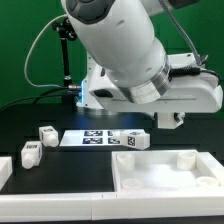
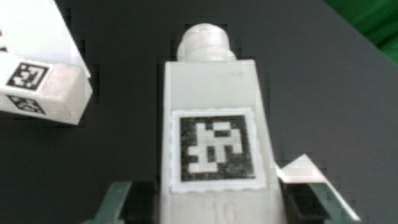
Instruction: Assemble one leg
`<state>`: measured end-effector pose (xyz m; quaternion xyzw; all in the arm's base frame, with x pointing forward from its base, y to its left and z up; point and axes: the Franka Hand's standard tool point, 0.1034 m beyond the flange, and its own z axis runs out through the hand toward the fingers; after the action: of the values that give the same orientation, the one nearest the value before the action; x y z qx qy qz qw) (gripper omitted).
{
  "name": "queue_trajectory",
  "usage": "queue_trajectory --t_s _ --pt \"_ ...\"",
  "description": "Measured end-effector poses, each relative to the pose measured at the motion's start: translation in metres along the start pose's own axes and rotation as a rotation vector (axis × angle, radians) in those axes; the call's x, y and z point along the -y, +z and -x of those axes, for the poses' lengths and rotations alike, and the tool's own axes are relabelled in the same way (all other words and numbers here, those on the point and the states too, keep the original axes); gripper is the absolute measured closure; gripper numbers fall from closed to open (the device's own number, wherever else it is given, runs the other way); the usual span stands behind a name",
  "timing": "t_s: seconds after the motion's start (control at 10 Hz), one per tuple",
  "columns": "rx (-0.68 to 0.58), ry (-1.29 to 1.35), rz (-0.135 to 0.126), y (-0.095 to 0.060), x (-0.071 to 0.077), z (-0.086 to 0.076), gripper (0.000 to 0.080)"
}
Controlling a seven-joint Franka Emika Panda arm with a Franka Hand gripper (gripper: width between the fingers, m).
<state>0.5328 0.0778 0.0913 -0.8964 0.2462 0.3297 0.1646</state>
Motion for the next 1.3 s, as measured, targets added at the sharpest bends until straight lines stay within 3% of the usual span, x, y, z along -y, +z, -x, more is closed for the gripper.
queue_trajectory --t_s 0.1,0.2,0.4,0.5,0.6,1.0,1.2,1.3 --pt "-0.080 -0.012 -0.007 0.000 0.001 -0.003 0.0514" --pt "-0.131 -0.077 0.027 0.001 -0.007 -0.010 0.0514" --pt "-0.275 -0.212 0.087 -0.049 0.007 -0.015 0.0514" --pt "-0.324 -0.282 0.154 -0.063 0.020 -0.015 0.0514" --pt "-0.423 -0.284 0.147 -0.066 0.041 -0.016 0.0514" --pt "-0.657 -0.323 0.102 -0.065 0.043 -0.020 0.0514" --pt "-0.822 -0.443 0.151 -0.082 0.061 -0.031 0.0514" --pt "-0.922 -0.483 0.138 -0.089 0.073 -0.036 0.0514"
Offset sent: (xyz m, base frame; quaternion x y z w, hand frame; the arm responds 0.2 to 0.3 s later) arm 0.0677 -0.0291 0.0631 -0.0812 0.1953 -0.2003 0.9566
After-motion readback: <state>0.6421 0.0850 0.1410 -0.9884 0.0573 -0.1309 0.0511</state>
